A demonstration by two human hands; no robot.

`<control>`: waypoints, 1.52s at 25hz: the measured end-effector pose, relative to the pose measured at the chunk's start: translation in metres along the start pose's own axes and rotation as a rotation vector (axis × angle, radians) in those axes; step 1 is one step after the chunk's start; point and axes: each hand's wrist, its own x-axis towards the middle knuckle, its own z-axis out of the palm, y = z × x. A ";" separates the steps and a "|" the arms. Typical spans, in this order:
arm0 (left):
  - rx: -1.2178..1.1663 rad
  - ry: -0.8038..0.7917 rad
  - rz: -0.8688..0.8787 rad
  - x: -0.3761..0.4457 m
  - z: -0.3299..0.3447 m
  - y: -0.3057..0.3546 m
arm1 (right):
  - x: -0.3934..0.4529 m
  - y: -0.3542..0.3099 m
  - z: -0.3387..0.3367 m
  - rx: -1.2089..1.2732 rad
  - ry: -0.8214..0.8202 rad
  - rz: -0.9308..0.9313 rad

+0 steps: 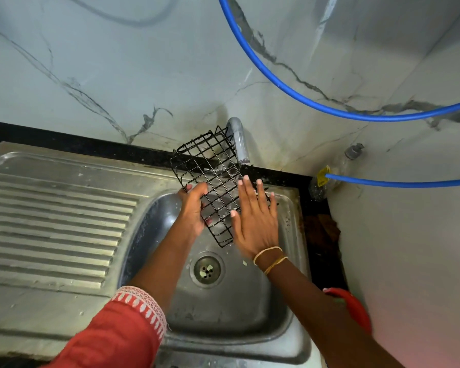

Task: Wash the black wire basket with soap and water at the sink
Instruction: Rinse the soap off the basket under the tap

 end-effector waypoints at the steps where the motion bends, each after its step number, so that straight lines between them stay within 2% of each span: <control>1: 0.012 -0.015 -0.019 -0.001 0.000 0.000 | 0.000 -0.009 0.001 0.002 -0.036 -0.063; 3: 0.022 -0.043 -0.043 -0.007 0.000 -0.001 | 0.006 -0.018 0.003 -0.044 -0.091 -0.270; 6: 0.020 -0.037 -0.022 -0.010 -0.003 0.000 | 0.025 -0.016 0.005 -0.082 -0.065 -0.286; 8: 0.015 -0.040 -0.008 -0.005 -0.007 0.005 | 0.027 -0.019 0.008 -0.052 -0.029 -0.202; 12: 0.055 0.003 0.026 0.001 -0.013 0.006 | 0.034 -0.021 0.007 0.041 0.070 0.164; 13: 0.056 -0.008 0.015 0.002 -0.013 0.006 | 0.035 -0.025 0.006 0.041 0.063 0.196; 14: 0.062 -0.029 0.007 0.003 -0.013 0.006 | 0.035 -0.031 0.006 0.034 0.045 0.151; 17: 0.112 -0.063 -0.051 0.006 -0.015 0.009 | 0.035 -0.033 0.005 -0.018 -0.037 -0.260; 18: 0.122 -0.068 -0.066 0.006 -0.015 0.010 | 0.041 -0.025 0.003 -0.021 -0.037 -0.284; 19: 0.127 -0.073 -0.066 0.004 -0.012 0.010 | 0.049 -0.019 0.002 -0.009 -0.012 -0.205; 21: 0.149 -0.070 -0.050 0.005 -0.010 0.008 | 0.059 -0.016 -0.003 0.050 0.061 0.117; 22: 0.149 -0.077 -0.050 0.005 -0.009 0.007 | 0.060 -0.023 -0.004 0.056 0.072 0.195; 23: 0.151 -0.087 -0.063 0.004 -0.010 0.007 | 0.059 -0.032 -0.002 0.045 0.057 0.155; 26: 0.241 -0.110 -0.088 0.004 -0.017 0.003 | 0.058 -0.036 0.005 -0.010 -0.061 -0.261; 28: 0.246 -0.092 -0.097 0.003 -0.022 0.001 | 0.074 -0.019 0.001 -0.053 -0.103 -0.331; 31: 0.272 -0.078 -0.059 0.002 -0.023 0.006 | 0.079 -0.015 0.001 -0.025 -0.034 -0.175; 34: 0.343 -0.104 0.006 0.005 -0.022 0.011 | 0.066 -0.028 0.007 0.091 0.089 0.163; 35: 0.360 -0.098 0.016 0.004 -0.021 0.014 | 0.060 -0.035 0.009 0.083 0.095 0.213; 36: 0.375 -0.101 0.025 0.005 -0.022 0.014 | 0.051 -0.041 0.012 0.058 0.070 0.185; 38: 0.390 -0.138 0.041 0.008 -0.027 0.010 | 0.040 -0.037 0.014 -0.031 -0.014 -0.091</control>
